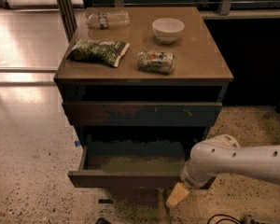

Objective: Open middle drawer

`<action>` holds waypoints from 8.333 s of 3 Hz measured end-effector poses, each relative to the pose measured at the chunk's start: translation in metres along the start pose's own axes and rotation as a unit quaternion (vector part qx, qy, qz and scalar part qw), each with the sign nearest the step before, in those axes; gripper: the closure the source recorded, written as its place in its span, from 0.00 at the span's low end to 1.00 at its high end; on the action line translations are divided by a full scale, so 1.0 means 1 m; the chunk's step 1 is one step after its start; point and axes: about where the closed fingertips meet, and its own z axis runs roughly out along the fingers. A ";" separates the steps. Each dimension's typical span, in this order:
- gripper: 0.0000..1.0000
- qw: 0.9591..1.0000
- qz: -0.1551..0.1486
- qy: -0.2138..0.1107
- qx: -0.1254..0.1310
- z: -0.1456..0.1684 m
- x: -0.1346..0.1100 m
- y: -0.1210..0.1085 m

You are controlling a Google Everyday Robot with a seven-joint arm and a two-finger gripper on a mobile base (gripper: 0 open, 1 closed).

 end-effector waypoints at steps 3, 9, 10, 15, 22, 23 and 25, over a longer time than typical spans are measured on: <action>0.00 0.991 0.015 0.031 -0.130 0.083 0.018 -0.021; 0.00 0.997 -0.035 0.069 0.029 0.032 0.076 0.037; 0.00 0.997 -0.047 0.057 0.038 0.027 0.059 0.029; 0.00 0.994 -0.076 0.064 -0.052 0.059 0.048 0.057; 0.00 0.992 -0.064 0.063 -0.086 0.073 0.051 0.065; 0.00 0.992 -0.065 0.063 -0.090 0.074 0.052 0.067; 0.00 0.989 -0.069 0.073 -0.112 0.070 0.063 0.082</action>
Offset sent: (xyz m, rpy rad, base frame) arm 0.0190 -0.0124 -0.1689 0.1622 0.4166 0.0542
